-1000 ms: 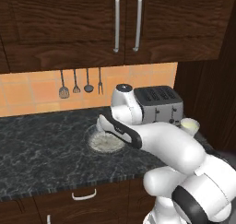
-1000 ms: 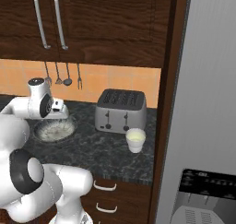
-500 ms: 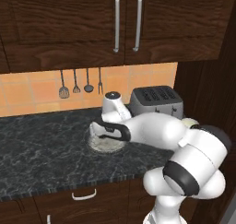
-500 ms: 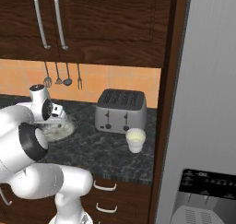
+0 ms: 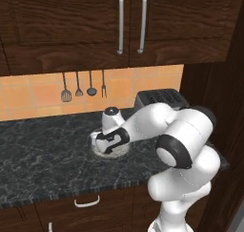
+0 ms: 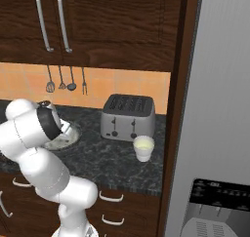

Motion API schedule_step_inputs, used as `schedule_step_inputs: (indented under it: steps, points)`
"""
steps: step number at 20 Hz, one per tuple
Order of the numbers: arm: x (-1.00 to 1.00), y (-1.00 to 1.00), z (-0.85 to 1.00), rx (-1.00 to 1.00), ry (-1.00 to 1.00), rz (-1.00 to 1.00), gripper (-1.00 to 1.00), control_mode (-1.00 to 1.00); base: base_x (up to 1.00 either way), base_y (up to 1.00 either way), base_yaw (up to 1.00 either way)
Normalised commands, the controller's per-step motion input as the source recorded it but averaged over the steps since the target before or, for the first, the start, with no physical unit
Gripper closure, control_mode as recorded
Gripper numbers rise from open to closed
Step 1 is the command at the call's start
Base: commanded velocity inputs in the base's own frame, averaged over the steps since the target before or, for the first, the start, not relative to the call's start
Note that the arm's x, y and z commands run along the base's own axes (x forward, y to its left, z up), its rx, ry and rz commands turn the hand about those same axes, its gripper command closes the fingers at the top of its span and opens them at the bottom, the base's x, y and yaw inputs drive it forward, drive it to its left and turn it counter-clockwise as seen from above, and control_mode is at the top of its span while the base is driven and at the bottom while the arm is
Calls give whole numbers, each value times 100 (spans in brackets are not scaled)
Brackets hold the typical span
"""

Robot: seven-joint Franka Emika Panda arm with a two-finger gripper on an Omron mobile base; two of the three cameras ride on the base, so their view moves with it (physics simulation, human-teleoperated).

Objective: Grab a lemon wedge from the fridge and one ice cube from the ice bowl, and put them in the glass of lemonade.

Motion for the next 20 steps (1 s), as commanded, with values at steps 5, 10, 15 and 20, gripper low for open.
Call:
schedule_step_inputs:
  steps: [5, 10, 15, 20]
  points:
    - [20, 14, -16, 2, 4, -1, -100, -100, 0, 0, 0]
    - [23, 8, -17, 0, 0, 0, -100, -100, 0, 0, 0]
    - [-7, 1, -16, 1, 1, 0, -100, -100, 0, 0, 0]
    - [-4, 10, 0, 0, 0, 1, -100, -100, 0, 0, 0]
